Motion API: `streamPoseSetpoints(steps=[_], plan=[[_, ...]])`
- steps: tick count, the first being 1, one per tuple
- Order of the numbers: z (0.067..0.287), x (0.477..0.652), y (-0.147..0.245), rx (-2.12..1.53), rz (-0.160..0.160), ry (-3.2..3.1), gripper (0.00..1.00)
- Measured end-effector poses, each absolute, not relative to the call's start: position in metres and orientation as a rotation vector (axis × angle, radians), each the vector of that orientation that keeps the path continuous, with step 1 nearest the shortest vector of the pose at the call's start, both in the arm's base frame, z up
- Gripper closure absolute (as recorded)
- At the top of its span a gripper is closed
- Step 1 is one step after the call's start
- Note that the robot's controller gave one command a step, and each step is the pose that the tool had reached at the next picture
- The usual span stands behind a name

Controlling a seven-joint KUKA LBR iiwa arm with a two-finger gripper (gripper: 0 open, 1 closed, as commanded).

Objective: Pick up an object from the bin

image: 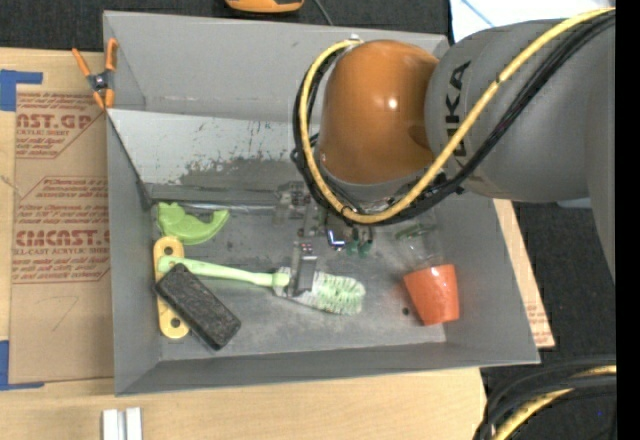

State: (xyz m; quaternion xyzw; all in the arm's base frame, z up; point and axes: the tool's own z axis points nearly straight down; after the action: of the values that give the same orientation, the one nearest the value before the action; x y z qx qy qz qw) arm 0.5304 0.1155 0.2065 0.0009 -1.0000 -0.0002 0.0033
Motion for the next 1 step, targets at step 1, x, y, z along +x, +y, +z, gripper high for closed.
streamPoseSetpoints(steps=[1], plan=[[0.2112, 0.5320, 0.1146, 0.000, -0.002, -3.143, 0.00]])
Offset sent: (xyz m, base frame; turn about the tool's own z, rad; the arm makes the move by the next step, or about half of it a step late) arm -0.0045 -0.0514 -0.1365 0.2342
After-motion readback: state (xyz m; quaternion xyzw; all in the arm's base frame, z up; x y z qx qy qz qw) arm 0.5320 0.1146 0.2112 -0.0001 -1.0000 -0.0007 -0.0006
